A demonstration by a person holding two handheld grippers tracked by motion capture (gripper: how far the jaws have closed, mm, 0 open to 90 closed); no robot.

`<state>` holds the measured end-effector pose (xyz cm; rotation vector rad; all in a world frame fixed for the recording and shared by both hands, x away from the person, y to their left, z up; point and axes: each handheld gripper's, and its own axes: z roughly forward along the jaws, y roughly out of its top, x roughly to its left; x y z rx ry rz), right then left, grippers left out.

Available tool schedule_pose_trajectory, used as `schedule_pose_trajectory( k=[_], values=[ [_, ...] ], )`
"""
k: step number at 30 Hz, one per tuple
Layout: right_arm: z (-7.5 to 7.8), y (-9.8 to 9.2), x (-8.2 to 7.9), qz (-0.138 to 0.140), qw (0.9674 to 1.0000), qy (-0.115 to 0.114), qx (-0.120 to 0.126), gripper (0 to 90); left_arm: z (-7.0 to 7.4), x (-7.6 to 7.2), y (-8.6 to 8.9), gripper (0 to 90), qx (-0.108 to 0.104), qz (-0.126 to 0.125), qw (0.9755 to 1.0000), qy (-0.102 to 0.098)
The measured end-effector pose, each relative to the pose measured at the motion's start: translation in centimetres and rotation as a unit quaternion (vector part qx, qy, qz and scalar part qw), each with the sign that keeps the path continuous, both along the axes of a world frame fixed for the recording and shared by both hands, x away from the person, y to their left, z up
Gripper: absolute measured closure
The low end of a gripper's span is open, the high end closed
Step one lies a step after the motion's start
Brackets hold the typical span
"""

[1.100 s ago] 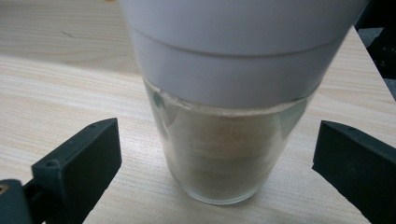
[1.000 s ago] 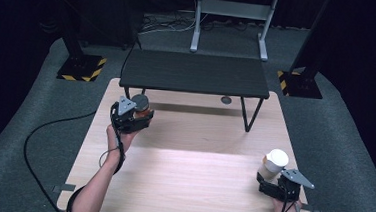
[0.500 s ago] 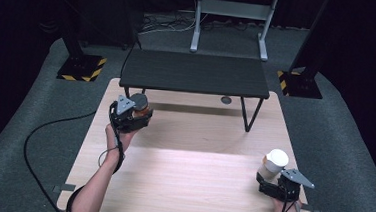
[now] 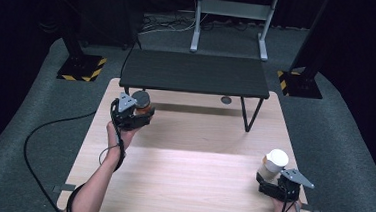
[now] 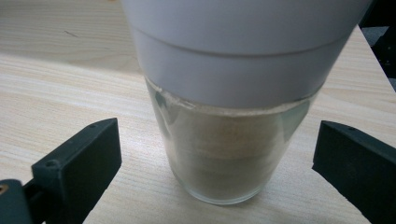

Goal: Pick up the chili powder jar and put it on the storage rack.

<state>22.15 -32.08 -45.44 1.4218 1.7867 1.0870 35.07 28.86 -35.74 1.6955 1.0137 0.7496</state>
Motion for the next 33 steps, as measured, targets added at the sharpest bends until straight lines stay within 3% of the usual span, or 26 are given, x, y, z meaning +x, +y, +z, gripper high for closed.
schedule_pose_trajectory(
  k=[11,23,27,30,33],
  values=[
    [0.0,0.0,0.0,0.001,1.0,0.001,0.0,0.1,1.2,0.1,-0.1,31.7,-0.002,-0.005,0.9999,-0.009],
    [0.0,-0.2,0.1,0.0,1.0,0.002,0.005,0.2,2.0,0.7,-0.7,31.7,0.0,-0.018,0.9998,-0.005],
    [0.1,0.1,0.1,0.002,1.0,0.002,-0.004,0.1,2.2,1.0,-0.9,31.7,0.006,-0.023,0.9997,-0.006],
    [0.1,0.0,0.1,0.002,1.0,0.002,-0.001,0.1,2.1,1.1,-0.9,31.7,-0.003,-0.024,0.9997,-0.003],
    [0.0,0.0,0.0,0.003,1.0,0.001,-0.004,0.2,2.4,1.3,-1.3,31.7,0.012,-0.028,0.9995,-0.001]
  ],
)
